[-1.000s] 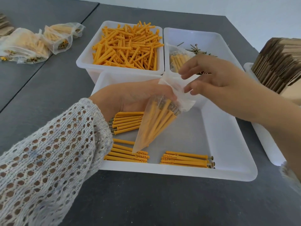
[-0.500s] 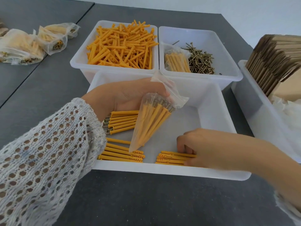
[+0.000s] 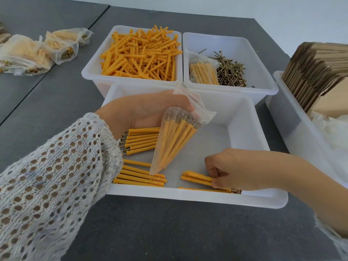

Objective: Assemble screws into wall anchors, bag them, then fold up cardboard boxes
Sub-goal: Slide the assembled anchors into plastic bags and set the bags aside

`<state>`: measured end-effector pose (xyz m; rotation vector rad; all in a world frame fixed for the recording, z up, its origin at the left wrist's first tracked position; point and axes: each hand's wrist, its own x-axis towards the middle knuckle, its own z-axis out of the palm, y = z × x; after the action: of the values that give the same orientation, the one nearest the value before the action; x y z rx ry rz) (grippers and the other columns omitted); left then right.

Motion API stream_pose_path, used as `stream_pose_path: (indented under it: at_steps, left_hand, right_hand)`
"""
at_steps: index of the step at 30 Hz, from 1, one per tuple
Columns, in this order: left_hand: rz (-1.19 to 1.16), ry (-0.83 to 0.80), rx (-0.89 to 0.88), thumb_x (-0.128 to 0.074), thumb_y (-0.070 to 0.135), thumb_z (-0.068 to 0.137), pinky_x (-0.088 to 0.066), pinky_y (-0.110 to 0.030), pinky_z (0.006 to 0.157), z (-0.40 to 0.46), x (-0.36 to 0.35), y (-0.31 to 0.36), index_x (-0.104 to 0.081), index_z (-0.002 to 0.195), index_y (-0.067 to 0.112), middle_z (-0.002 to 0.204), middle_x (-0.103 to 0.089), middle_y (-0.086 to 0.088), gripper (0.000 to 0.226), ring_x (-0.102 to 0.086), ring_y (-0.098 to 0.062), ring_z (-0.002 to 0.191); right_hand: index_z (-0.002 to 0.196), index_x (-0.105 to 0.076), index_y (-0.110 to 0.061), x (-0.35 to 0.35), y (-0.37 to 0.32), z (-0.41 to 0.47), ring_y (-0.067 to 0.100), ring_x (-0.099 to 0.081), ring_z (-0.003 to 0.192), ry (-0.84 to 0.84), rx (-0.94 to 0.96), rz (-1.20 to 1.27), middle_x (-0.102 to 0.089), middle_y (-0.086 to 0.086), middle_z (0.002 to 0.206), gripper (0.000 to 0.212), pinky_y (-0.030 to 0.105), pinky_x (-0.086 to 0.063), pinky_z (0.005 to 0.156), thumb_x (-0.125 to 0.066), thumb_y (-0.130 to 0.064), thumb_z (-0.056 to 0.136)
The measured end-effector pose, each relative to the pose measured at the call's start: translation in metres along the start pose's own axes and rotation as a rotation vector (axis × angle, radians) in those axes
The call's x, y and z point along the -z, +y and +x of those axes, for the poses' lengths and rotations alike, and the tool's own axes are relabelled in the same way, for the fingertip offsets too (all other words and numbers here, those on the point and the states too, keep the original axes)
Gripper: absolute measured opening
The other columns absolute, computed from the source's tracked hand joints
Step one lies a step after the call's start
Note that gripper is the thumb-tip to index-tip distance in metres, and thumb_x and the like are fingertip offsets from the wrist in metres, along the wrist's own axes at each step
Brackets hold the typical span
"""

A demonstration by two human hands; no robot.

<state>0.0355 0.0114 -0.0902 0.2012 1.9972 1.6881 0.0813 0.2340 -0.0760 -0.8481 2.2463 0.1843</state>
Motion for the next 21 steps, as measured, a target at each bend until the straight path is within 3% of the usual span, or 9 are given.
stream_pose_path:
  at_steps: [3, 9, 15, 19, 21]
  left_hand:
    - [0.042, 0.006, -0.019, -0.065, 0.023, 0.083, -0.038, -0.058, 0.112, 0.001, 0.002, -0.001, -0.05, 0.139, 0.0, 0.138, -0.054, -0.024, 0.062, -0.053, -0.04, 0.127]
    - [-0.143, -0.125, -0.003, -0.072, 0.019, 0.079, -0.047, -0.045, 0.101, 0.001, 0.002, -0.002, -0.059, 0.131, 0.011, 0.121, -0.063, -0.013, 0.054, -0.06, -0.029, 0.111]
    - [-0.157, -0.142, -0.021, -0.073, 0.019, 0.078, -0.047, -0.045, 0.1, 0.0, 0.0, 0.001, -0.059, 0.129, 0.011, 0.119, -0.063, -0.013, 0.054, -0.06, -0.028, 0.11]
    - [-0.154, -0.154, -0.034, -0.073, 0.019, 0.077, -0.048, -0.044, 0.099, -0.001, 0.0, 0.0, -0.059, 0.128, 0.01, 0.118, -0.063, -0.013, 0.054, -0.06, -0.028, 0.109]
    - [-0.157, -0.166, -0.036, -0.073, 0.019, 0.077, -0.049, -0.043, 0.098, -0.002, 0.0, 0.001, -0.059, 0.128, 0.01, 0.118, -0.063, -0.013, 0.054, -0.061, -0.028, 0.108]
  right_hand:
    - [0.102, -0.049, -0.019, -0.003, -0.003, 0.001, 0.012, -0.048, 0.067, 0.055, -0.046, -0.066, -0.052, -0.002, 0.082, 0.019, 0.022, -0.035, 0.054, -0.049, -0.038, 0.099]
    - [0.093, -0.049, -0.016, -0.003, -0.005, 0.005, 0.012, -0.043, 0.06, 0.077, -0.083, -0.184, -0.045, -0.001, 0.074, 0.016, 0.022, -0.032, 0.051, -0.045, -0.03, 0.099]
    - [0.099, -0.045, -0.019, -0.01, -0.002, 0.008, 0.015, -0.049, 0.071, 0.078, -0.043, -0.124, -0.045, -0.002, 0.079, 0.021, 0.033, -0.047, 0.068, -0.034, -0.037, 0.105]
    - [0.086, -0.041, -0.026, -0.007, 0.0, 0.005, 0.01, -0.047, 0.065, 0.071, 0.007, 0.01, -0.047, -0.003, 0.075, 0.026, 0.023, -0.039, 0.058, -0.03, -0.038, 0.106]
    - [0.079, -0.04, -0.027, 0.001, 0.001, -0.002, 0.011, -0.046, 0.062, 0.098, 0.022, 0.096, -0.048, -0.004, 0.071, 0.028, 0.025, -0.039, 0.059, -0.032, -0.03, 0.106]
